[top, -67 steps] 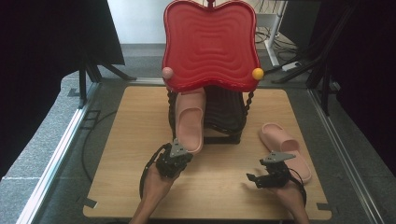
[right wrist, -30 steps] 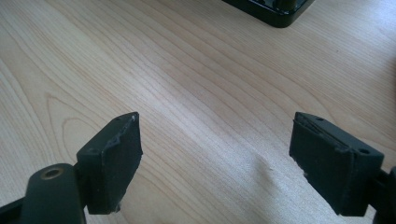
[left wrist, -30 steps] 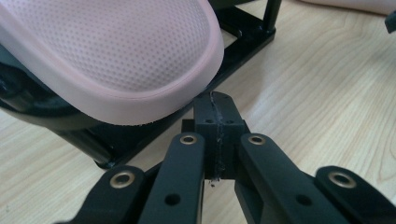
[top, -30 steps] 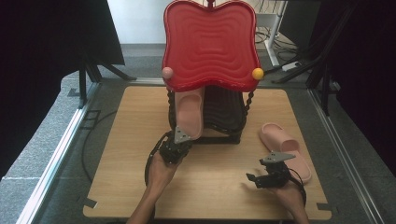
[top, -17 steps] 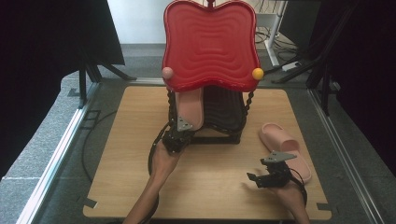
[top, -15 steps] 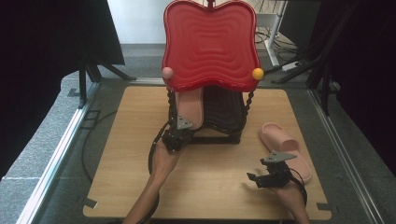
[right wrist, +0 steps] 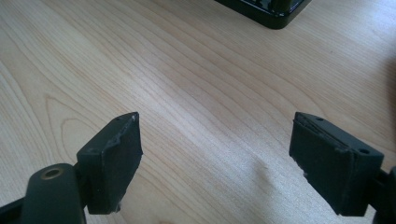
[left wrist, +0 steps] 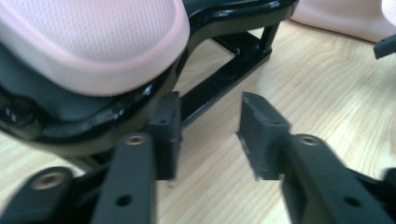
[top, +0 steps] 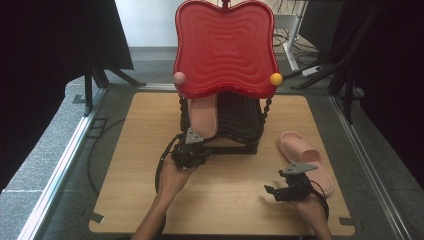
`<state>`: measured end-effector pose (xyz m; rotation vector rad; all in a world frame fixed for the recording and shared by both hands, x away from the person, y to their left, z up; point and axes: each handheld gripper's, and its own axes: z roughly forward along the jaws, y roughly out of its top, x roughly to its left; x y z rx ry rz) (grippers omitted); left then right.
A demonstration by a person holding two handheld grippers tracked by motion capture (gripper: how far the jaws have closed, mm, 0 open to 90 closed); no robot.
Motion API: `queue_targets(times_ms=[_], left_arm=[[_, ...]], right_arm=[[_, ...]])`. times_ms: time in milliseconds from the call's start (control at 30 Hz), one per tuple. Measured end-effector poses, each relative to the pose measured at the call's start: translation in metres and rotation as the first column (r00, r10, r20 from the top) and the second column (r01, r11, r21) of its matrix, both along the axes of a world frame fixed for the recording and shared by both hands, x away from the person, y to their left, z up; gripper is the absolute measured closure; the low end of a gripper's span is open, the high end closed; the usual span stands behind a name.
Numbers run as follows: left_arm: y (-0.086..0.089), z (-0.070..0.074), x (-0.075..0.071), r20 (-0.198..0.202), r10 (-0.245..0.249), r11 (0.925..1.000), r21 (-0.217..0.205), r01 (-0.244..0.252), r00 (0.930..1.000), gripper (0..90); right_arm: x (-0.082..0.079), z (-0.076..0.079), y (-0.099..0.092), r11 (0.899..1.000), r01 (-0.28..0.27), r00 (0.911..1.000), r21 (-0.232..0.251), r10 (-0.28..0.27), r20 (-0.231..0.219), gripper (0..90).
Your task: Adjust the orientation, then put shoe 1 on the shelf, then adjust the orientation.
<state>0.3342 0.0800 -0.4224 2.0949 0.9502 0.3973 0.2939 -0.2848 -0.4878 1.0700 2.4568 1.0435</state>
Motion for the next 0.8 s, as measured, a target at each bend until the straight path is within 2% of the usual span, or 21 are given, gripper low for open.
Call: queue_targets(times_ms=[100,233,333,400,467,567,633,800], left_arm=[[0.004,-0.003,-0.005,-0.024,-0.014,0.9999,-0.001,0.014,0.9996,42.6],[0.009,-0.011,-0.012,-0.048,-0.005,0.9999,0.011,0.005,0.9988,29.3],[0.013,-0.016,-0.018,-0.054,0.014,0.9997,0.022,-0.012,0.9984,19.4],[0.016,-0.019,-0.022,-0.055,0.009,0.9991,0.041,-0.007,0.9985,13.4],[0.020,-0.023,-0.025,-0.049,0.013,0.9986,0.053,-0.010,0.9987,12.2],[0.026,-0.031,-0.027,-0.062,0.023,0.9984,0.054,-0.020,0.9978,8.7],[0.030,-0.038,-0.027,-0.067,0.028,0.9975,0.066,-0.024,0.9973,4.5],[0.037,-0.052,-0.028,-0.076,0.033,0.9956,0.090,-0.027,0.9966,0.4]], right_arm=[[0.000,0.000,0.000,1.000,-0.006,1.0000,-0.004,0.006,0.001,16.8],[0.000,0.001,0.000,1.000,-0.012,0.9999,-0.008,0.012,-0.003,16.2],[0.000,0.002,-0.001,1.000,-0.007,1.0000,-0.011,0.007,-0.003,15.2],[0.000,0.003,-0.002,1.000,-0.002,1.0000,-0.012,0.002,-0.003,15.0],[0.000,0.004,-0.004,1.000,0.002,1.0000,-0.011,-0.002,-0.002,14.6],[0.000,0.005,-0.008,1.000,0.014,0.9999,-0.013,-0.014,-0.003,14.3],[0.000,0.007,-0.012,1.000,0.025,0.9997,-0.010,-0.025,-0.003,14.1],[0.001,0.011,-0.021,0.998,0.055,0.9985,-0.018,-0.055,-0.007,13.9]])
